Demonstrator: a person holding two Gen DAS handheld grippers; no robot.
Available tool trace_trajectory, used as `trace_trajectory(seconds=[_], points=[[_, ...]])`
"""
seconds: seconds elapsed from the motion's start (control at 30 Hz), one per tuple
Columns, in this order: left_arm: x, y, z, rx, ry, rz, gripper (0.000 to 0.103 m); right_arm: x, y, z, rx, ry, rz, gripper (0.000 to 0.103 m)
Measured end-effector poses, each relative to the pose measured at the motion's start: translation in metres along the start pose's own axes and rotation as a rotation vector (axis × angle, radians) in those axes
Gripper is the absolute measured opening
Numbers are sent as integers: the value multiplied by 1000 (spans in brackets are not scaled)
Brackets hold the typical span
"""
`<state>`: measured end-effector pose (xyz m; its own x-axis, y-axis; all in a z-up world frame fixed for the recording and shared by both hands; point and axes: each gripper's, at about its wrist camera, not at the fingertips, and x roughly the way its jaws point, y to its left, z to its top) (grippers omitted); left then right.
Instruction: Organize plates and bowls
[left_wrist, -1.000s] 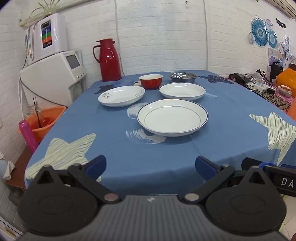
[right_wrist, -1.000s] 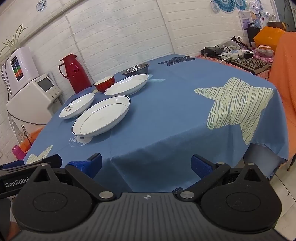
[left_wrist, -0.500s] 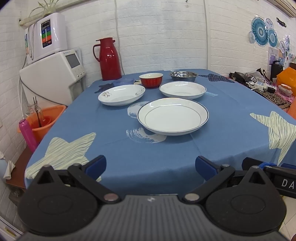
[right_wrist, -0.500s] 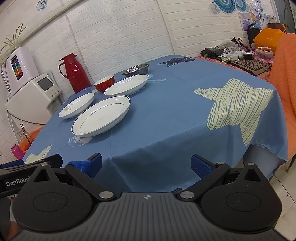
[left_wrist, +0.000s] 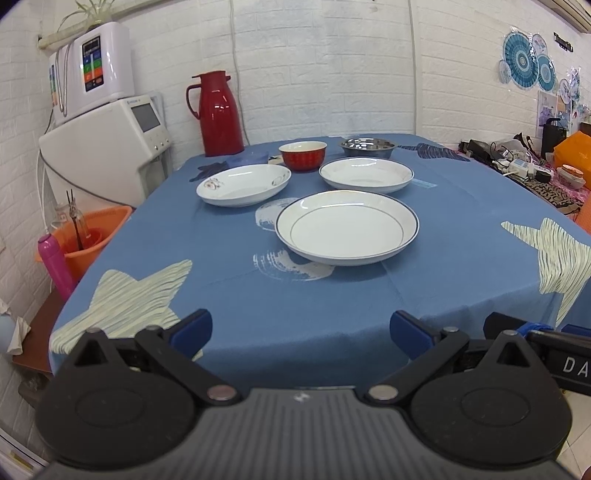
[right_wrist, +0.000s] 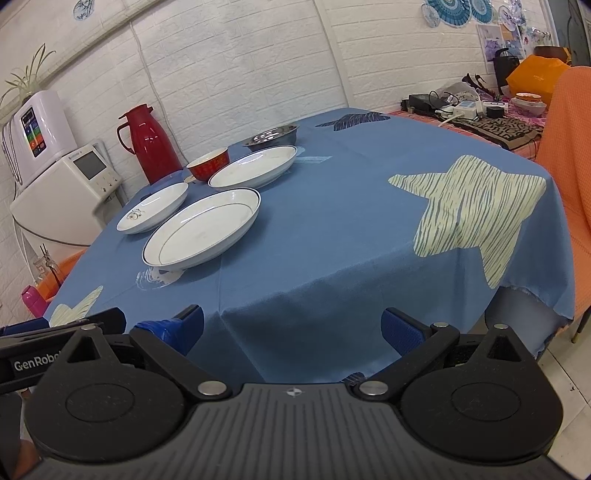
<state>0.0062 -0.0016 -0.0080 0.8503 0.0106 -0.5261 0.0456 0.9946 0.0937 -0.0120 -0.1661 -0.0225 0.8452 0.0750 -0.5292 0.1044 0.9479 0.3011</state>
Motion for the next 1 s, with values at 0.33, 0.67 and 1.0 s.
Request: trace_trajectory(seconds=[0.33, 0.67, 1.0], points=[[1, 2, -1, -5, 5, 0, 102, 1, 1, -2, 0, 3, -1, 90], [2, 3, -2, -4, 9, 1, 102, 2, 2, -2, -2, 4, -1, 90], [4, 2, 1, 1, 20, 4, 102, 3, 2, -5, 1, 8, -1, 90]])
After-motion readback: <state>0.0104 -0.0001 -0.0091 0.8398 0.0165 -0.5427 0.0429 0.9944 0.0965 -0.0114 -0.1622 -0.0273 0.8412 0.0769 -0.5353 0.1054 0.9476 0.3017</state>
